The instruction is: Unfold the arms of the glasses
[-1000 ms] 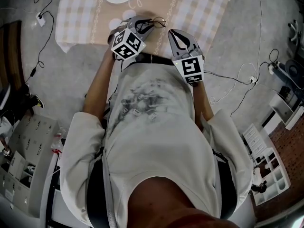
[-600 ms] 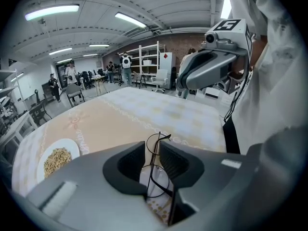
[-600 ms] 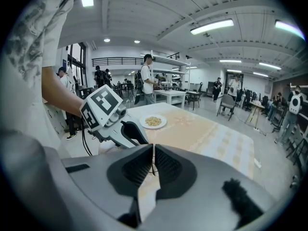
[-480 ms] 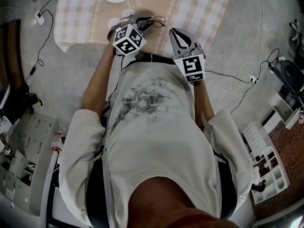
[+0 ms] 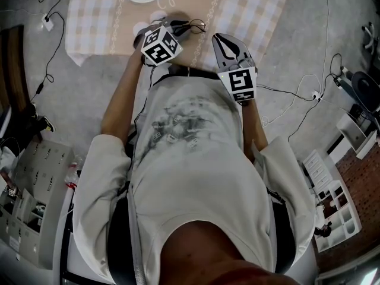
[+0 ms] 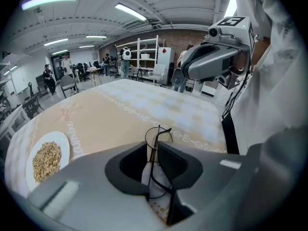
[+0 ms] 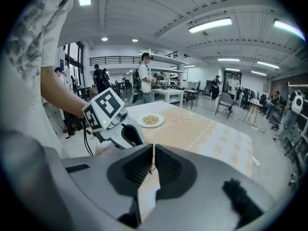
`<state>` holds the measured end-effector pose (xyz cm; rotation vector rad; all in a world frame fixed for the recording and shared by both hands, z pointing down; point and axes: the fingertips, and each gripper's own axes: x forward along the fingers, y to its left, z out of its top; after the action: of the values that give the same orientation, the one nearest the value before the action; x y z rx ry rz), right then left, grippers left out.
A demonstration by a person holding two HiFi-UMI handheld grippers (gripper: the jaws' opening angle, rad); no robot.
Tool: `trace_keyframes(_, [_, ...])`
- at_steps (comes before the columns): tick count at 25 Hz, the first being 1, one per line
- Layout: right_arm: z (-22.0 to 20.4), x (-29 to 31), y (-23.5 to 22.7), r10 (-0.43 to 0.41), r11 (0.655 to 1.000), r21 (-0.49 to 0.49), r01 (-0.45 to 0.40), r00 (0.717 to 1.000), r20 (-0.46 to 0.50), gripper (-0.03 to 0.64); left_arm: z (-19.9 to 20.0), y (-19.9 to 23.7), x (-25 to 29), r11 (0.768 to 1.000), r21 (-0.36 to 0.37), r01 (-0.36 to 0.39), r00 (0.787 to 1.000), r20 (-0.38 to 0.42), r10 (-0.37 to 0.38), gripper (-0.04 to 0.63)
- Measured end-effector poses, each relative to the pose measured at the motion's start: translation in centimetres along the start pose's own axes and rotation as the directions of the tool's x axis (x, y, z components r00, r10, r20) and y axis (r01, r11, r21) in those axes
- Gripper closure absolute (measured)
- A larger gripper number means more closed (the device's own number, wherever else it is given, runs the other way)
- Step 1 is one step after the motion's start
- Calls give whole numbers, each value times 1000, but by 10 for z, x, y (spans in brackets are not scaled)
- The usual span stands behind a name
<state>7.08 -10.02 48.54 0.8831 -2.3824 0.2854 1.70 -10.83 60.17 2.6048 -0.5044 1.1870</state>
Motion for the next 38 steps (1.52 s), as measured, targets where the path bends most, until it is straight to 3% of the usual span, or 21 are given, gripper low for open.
trace_keyframes(4, [-1, 1, 0, -2, 1000, 3, 2, 1000, 0, 598, -3, -4, 3, 999, -18, 32, 999, -11, -32, 515])
trace_keyframes(10, [-2, 0, -1, -4, 1000, 6, 4, 1000, -2, 598, -6, -6, 6, 1000, -2, 23, 999, -35, -23, 518])
trace_keyframes(26, [-5, 7, 1, 13, 1000, -9, -13, 1000, -13, 598, -7, -7, 7, 998, -17, 64, 998, -18, -64, 583])
trace_keyframes(38, [-15, 21, 5, 42, 999, -25, -43, 998, -41, 600, -4, -27, 3, 988, 28, 151, 989, -7, -151, 583])
